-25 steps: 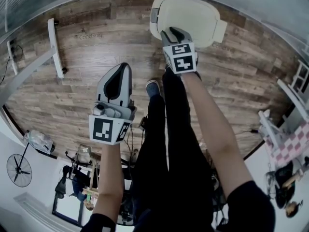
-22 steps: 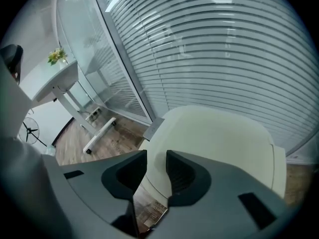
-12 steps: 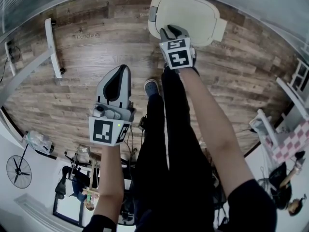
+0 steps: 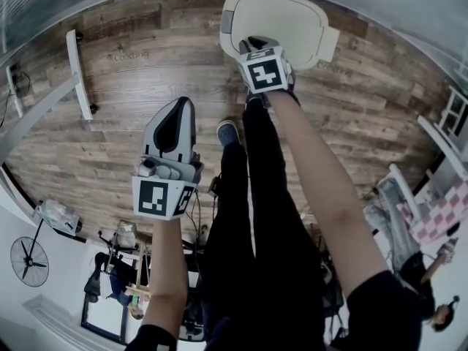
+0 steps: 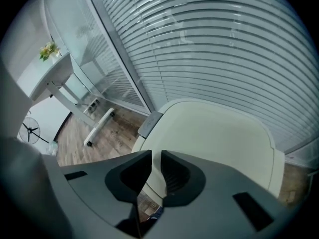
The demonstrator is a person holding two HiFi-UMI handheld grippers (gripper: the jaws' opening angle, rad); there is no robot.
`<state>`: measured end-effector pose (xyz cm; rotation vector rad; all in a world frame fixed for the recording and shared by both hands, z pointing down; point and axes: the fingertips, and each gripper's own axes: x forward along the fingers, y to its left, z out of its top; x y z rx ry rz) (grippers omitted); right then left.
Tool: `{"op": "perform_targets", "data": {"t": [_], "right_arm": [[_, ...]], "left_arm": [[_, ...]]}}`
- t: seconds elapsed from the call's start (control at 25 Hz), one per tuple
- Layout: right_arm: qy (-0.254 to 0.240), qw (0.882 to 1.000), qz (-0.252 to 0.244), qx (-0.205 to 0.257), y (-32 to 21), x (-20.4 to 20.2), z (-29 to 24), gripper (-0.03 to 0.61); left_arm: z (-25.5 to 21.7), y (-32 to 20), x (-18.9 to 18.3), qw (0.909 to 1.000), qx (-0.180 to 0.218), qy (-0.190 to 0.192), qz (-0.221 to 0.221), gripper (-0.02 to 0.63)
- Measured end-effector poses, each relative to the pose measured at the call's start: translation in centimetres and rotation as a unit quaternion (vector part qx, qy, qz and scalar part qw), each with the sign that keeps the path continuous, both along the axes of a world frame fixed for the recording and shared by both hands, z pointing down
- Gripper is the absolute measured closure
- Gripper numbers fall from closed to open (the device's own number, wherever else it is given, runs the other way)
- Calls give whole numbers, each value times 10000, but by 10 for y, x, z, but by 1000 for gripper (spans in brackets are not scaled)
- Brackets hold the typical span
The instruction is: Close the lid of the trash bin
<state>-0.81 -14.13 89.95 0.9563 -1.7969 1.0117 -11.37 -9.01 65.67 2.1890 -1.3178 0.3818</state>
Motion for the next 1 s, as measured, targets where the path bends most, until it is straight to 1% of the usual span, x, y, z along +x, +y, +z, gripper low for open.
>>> {"op": "perform_targets", "data": {"t": [0.08, 0.16, 0.28, 0.36, 0.48, 0.52, 0.6, 0.68, 0.76, 0.88, 1.0], "right_arm": [[-59, 10000, -15, 47, -1, 0, -1, 520], [-55, 9996, -98, 258, -4, 3, -2, 520], [-400, 9978, 145, 504, -6, 8, 3, 520], [-645, 9964, 220, 504, -7, 9, 5, 520], [-675, 9969, 11, 400, -4, 11, 4, 517], [-688, 9968, -61, 400, -2, 12, 1, 495], [-750, 9955, -117, 575, -4, 17, -11, 469], [-763, 9931, -51, 890, -10, 27, -29, 453], [-731, 9905, 91, 1161, -14, 39, -49, 442], [-629, 9872, 369, 1419, -10, 62, -81, 443], [-597, 9814, 662, 1698, -4, 81, -121, 443]], "left_arm": [[0, -1, 1, 10000, 0, -9, -10, 606], [-2, -2, 3, 10000, 32, -28, -13, 606], [-4, -2, 3, 9999, 78, -88, 0, 606], [-5, -2, 1, 9999, 92, -121, 7, 606], [-10, -3, 0, 9998, 112, -134, -21, 606], [-12, -3, 0, 9998, 112, -132, -26, 606], [-17, -5, 1, 9998, 136, -113, -26, 606], [-22, -6, 3, 9998, 198, -91, 5, 606], [-27, -6, 4, 9996, 245, -87, 56, 606], [-39, -3, 6, 9994, 329, -37, 67, 606], [-56, -1, 5, 9988, 492, -32, 82, 606]]}}
